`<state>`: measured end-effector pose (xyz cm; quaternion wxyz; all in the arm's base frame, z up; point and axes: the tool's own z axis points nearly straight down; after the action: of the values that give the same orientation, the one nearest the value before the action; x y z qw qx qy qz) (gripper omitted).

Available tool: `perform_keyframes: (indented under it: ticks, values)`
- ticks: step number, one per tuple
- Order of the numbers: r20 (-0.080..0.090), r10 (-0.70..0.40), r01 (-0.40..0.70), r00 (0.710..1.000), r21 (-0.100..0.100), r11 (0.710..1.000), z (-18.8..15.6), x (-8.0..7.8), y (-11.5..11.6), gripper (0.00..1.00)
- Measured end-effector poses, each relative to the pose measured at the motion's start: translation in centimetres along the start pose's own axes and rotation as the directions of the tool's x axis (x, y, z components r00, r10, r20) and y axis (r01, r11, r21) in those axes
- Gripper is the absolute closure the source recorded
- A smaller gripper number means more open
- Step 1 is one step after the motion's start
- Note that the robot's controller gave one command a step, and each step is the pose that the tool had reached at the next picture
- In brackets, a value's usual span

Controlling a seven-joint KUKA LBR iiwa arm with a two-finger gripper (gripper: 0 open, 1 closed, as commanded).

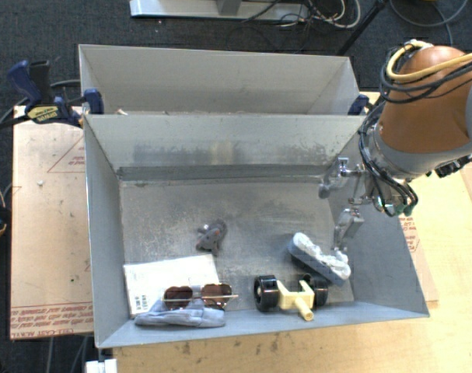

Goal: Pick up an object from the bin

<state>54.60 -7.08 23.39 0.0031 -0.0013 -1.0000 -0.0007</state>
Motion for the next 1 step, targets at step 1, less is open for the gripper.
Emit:
perform_keyframes:
  ticks: [1]
  values:
    - [0.008,-0.002,0.002,1.0,0.001,1.0,-0.39,-0.15,0.03,0.0]
